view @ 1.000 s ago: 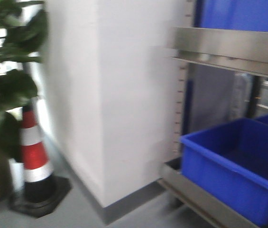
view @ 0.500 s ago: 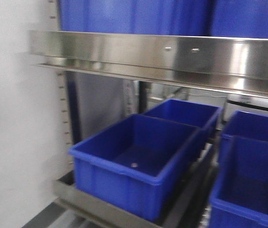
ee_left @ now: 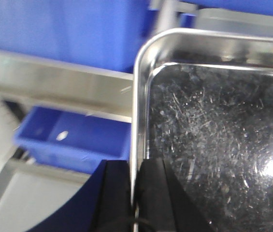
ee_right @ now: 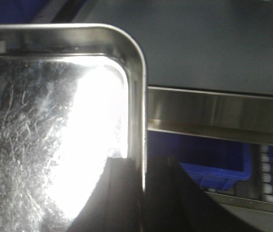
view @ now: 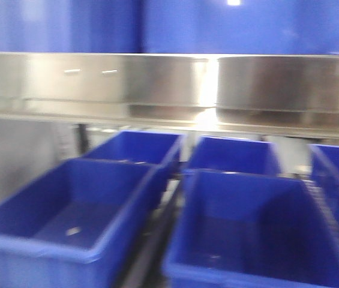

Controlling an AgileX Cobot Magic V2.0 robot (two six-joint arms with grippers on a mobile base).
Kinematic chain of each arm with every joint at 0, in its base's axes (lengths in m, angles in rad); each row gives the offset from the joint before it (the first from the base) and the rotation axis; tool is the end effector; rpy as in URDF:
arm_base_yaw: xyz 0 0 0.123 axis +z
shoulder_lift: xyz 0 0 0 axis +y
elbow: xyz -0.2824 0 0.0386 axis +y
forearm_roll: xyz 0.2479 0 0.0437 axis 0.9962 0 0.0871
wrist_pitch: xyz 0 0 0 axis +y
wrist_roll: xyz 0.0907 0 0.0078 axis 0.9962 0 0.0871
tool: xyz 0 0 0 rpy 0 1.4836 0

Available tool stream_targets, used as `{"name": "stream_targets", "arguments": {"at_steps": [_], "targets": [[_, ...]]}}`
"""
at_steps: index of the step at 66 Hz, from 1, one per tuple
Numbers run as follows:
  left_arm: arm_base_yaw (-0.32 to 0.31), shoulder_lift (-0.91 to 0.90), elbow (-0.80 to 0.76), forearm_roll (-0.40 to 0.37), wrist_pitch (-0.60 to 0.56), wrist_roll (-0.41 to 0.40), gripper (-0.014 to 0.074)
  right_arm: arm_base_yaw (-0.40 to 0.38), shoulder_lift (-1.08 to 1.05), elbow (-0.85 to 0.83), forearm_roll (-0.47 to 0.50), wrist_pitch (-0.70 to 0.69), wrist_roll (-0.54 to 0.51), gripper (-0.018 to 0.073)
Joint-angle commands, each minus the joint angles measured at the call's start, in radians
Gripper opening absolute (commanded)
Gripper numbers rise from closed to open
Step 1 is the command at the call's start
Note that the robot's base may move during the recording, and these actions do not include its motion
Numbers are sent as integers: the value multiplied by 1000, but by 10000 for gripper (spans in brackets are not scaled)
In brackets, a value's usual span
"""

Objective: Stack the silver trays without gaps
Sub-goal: 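Raise the held tray above the stack of silver trays on the shelf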

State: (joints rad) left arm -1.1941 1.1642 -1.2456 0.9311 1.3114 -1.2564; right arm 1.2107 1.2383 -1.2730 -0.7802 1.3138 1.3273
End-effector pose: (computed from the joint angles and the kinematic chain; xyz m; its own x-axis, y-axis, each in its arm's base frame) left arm 0.1389 -0.1591 0.4135 -0.5271 -0.0379 -0.8490 0.0140 0.9985 -0.0532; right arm 0.1359 0.1850 0.3955 -0.6557 0.0939 -0.7492 0.0053 0.9928 0.1198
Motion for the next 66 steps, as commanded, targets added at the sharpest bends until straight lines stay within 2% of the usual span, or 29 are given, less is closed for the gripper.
{"name": "stream_targets", "arguments": {"at_steps": [1,66], "targets": [[-15,10,-3,-1,-90,-4,-16,17,6,-14,1,-379,-2,-23],[-15,10,-3,-1,-90,-4,-16,17,6,-14,1,-381,-2,-23]]}}
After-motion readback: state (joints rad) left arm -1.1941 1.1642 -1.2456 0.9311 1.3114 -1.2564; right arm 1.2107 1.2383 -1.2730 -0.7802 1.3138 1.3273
